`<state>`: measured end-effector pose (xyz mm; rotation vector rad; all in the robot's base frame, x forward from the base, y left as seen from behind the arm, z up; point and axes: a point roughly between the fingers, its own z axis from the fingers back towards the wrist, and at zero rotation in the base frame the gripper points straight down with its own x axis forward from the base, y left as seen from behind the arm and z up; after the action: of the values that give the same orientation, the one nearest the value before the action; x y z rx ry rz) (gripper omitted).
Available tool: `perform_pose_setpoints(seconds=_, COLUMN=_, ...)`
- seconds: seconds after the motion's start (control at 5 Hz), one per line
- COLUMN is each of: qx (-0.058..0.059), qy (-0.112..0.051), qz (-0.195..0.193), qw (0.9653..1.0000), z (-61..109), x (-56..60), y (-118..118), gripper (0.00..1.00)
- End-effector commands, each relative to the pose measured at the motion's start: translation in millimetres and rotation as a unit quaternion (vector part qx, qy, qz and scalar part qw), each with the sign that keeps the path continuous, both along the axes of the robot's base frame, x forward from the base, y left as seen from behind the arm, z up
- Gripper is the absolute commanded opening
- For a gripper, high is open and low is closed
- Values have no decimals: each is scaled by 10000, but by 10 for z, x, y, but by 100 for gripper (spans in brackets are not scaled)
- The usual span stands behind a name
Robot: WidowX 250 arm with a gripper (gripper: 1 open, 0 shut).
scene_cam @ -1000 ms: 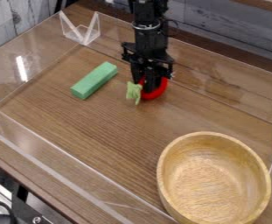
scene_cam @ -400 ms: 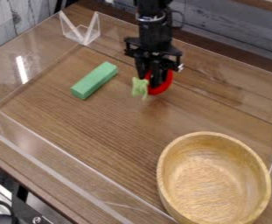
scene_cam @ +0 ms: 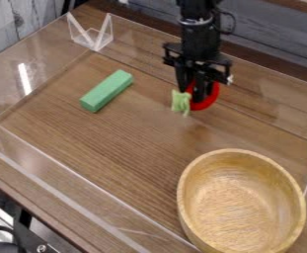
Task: Move the red object to the right side of the table
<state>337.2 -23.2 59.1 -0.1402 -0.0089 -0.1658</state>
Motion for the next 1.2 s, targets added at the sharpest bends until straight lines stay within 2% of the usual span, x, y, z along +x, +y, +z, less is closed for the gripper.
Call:
perform_pose_setpoints(seconds=0.0, qx=-78, qy=-382, qz=-195, qw=9990, z=224, x=14, y=-190, gripper=0)
perform_pose_setpoints(seconds=0.4, qx=-155, qy=-333, qz=-182, qw=9992, z=9, x=112, y=-486, gripper=0)
perform_pose_setpoints(seconds=1.0, qx=-114, qy=-265, qz=-210, qw=9994, z=-279, x=303, y=-635, gripper=0)
